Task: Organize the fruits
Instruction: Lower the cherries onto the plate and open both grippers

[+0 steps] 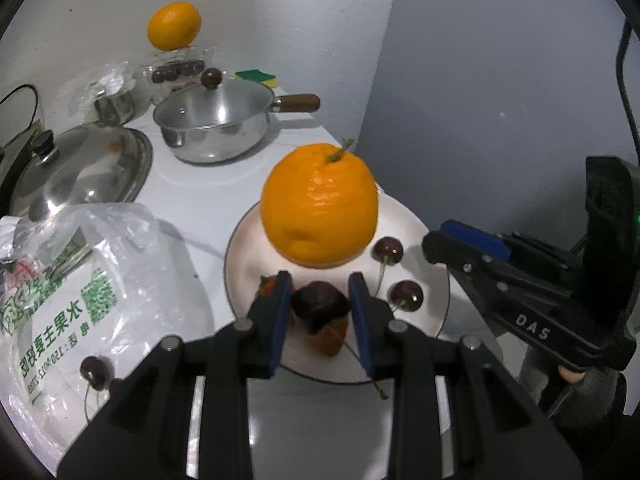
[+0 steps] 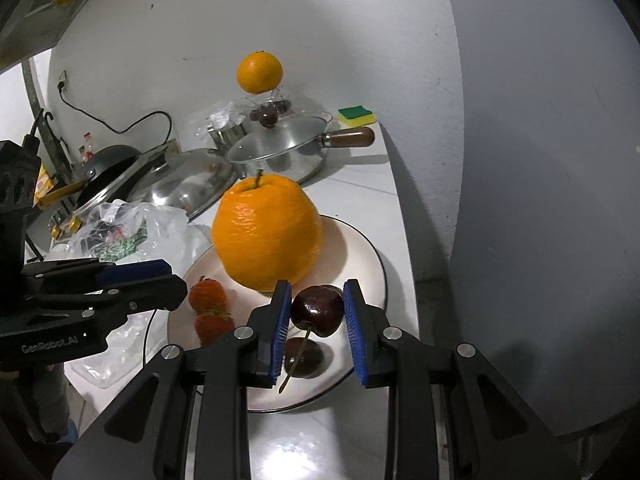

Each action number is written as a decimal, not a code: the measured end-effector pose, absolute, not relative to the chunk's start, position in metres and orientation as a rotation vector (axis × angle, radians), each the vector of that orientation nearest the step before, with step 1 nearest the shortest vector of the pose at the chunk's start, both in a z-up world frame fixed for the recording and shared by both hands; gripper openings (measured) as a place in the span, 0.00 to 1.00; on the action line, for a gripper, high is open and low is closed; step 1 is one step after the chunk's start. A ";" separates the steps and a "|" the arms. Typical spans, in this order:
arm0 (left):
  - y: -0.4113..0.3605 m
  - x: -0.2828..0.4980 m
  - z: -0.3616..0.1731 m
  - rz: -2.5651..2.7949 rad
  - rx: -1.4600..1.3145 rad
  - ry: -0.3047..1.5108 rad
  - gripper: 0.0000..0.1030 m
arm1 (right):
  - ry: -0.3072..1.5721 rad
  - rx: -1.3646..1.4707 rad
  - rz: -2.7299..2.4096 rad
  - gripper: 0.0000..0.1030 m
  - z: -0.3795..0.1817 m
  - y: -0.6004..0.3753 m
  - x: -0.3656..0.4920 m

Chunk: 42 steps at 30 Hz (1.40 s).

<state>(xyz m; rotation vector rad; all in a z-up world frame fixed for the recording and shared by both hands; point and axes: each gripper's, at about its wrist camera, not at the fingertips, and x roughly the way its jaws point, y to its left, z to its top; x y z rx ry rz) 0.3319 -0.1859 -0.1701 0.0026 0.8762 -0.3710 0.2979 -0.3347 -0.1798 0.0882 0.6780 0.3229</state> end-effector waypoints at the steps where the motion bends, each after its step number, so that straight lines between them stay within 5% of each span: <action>1: -0.188 0.333 -0.171 -0.373 0.004 0.879 0.29 | 0.680 0.090 0.322 0.28 -0.181 -0.336 0.299; 31: -0.215 0.345 -0.182 -0.389 0.044 0.920 0.31 | 0.727 0.115 0.329 0.28 -0.195 -0.347 0.314; 42: -0.202 0.340 -0.174 -0.372 0.023 0.898 0.50 | 0.723 0.112 0.304 0.32 -0.189 -0.344 0.309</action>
